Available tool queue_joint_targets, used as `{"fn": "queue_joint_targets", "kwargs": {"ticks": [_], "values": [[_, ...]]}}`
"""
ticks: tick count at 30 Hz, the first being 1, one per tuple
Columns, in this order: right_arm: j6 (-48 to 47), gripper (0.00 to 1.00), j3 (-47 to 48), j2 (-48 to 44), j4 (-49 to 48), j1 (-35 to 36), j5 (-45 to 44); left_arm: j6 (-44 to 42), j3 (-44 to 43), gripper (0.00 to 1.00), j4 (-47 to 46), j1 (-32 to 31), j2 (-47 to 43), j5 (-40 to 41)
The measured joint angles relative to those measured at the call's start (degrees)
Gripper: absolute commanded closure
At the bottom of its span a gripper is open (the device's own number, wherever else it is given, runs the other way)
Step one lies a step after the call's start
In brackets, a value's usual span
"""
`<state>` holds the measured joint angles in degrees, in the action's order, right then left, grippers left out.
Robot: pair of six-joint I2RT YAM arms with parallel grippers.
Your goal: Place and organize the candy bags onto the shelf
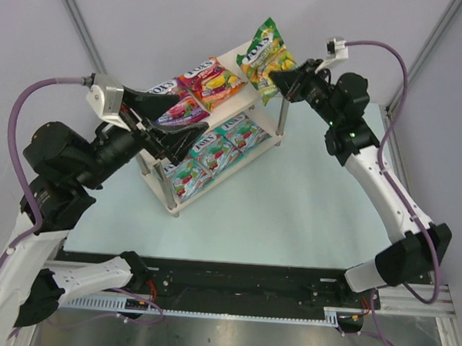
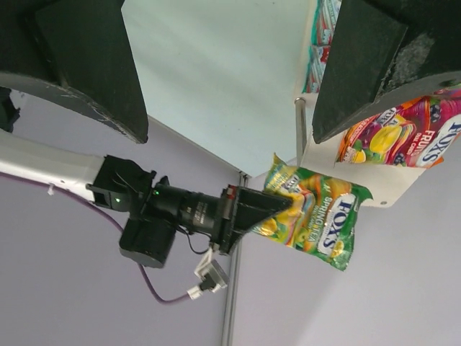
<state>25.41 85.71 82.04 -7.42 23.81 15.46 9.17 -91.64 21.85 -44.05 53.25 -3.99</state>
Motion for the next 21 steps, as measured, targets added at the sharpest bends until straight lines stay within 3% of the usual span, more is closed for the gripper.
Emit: {"fn": "queue_joint_targets", "kwargs": {"ticks": [13,21], "values": [[-0.61,1.0,30.25,24.96,7.69,-3.1,2.86,-1.27,0.57,0.0,1.51,0.0,-0.42,1.49],[0.61,1.0,34.14,30.64,11.13,-3.13,5.22,-1.29,0.57,0.0,1.55,0.0,-0.76,1.81]]}}
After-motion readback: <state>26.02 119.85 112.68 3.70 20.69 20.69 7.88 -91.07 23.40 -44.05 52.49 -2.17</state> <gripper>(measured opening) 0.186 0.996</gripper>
